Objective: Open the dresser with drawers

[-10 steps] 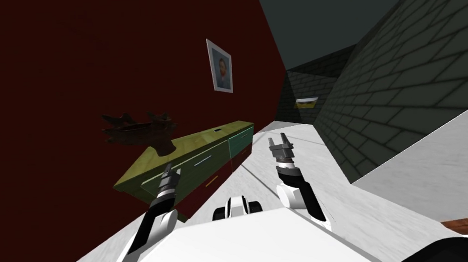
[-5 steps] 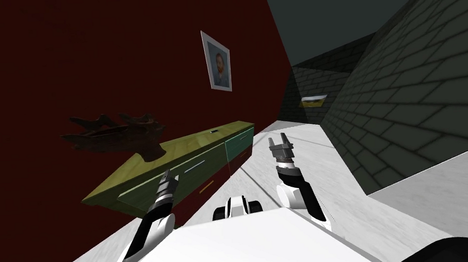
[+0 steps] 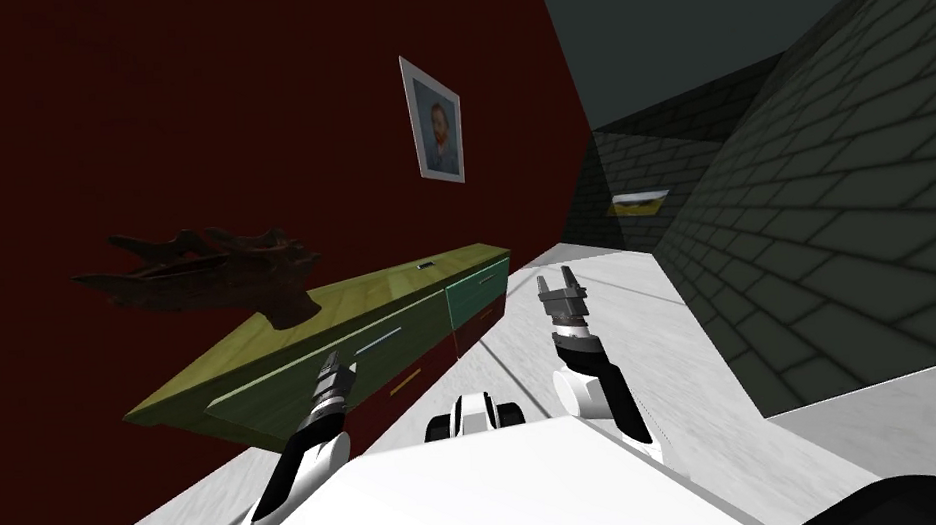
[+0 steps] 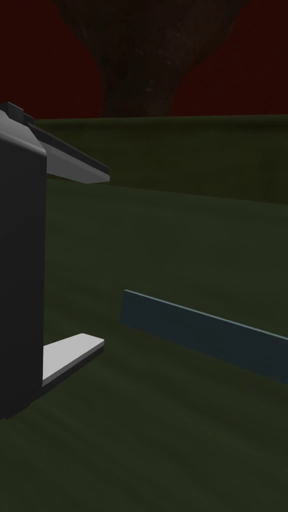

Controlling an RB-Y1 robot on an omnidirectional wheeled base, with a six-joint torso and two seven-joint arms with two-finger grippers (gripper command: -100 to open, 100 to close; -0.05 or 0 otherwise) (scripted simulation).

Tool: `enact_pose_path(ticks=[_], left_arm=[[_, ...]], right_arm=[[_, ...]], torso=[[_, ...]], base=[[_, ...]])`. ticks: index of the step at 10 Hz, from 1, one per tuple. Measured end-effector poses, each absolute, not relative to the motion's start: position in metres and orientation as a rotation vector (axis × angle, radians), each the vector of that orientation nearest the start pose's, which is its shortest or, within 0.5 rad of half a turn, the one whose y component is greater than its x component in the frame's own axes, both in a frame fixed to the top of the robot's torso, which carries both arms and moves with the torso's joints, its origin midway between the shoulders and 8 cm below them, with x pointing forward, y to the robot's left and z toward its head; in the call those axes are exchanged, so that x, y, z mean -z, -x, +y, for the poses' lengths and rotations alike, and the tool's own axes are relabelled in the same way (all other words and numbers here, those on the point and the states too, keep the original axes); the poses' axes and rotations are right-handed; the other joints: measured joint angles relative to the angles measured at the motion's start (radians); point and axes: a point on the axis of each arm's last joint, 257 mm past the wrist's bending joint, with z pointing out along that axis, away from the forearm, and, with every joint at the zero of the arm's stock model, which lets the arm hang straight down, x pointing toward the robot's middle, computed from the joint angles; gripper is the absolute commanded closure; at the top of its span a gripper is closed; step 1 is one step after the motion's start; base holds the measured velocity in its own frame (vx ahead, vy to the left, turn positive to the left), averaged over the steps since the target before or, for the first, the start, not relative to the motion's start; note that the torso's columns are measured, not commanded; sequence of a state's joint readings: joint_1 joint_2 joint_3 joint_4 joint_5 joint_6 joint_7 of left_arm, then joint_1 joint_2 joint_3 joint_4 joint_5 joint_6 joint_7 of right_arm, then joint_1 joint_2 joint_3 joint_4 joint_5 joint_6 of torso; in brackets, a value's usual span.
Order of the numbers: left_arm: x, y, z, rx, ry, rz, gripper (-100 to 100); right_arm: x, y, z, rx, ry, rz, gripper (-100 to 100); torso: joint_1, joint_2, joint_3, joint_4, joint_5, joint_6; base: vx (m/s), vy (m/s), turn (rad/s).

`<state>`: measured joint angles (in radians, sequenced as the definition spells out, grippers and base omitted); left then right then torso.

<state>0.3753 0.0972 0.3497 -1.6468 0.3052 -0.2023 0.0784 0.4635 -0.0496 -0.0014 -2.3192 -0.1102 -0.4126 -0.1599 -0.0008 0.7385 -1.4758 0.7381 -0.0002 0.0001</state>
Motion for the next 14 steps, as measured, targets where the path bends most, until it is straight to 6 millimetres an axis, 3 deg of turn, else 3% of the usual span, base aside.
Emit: enact_pose_path(ticks=[2,3,4,10,11,14], left_arm=[[0.299,-0.361,0.492,0.94,1.574,0.711,-100],[0.301,-0.361,0.491,0.94,1.579,0.71,-100],[0.301,-0.361,0.491,0.94,1.579,0.711,100],[0.294,-0.354,0.491,0.939,1.574,0.717,100],[0.294,-0.354,0.491,0.938,1.575,0.717,-100],[0.282,-0.358,0.503,0.922,1.532,0.755,-100]], right_arm=[[-0.037,-0.352,-0.282,-1.534,-0.764,0.554,0],[-0.037,-0.352,-0.282,-1.534,-0.763,0.554,0],[-0.037,-0.352,-0.282,-1.534,-0.764,0.554,0],[-0.037,-0.352,-0.282,-1.534,-0.764,0.553,0],[-0.037,-0.352,-0.282,-1.534,-0.763,0.554,0],[-0.037,-0.352,-0.282,-1.533,-0.763,0.554,0]], torso=[[0.002,0.0,0.0,0.0,0.0,0.0],[0.005,0.003,0.001,0.001,0.001,0.0],[0.005,0.003,0.002,0.001,0.001,0.0],[-0.002,0.0,0.0,0.0,0.0,0.0],[0.004,-0.005,-0.003,-0.001,0.001,0.0],[0.003,-0.004,-0.002,-0.001,0.001,0.0]], base=[[0.069,-0.076,0.031],[0.01,-0.012,-0.002],[0.005,-0.005,0.0],[-0.124,-0.099,0.008],[-0.009,-0.016,-0.002],[0.062,0.027,-0.003]])
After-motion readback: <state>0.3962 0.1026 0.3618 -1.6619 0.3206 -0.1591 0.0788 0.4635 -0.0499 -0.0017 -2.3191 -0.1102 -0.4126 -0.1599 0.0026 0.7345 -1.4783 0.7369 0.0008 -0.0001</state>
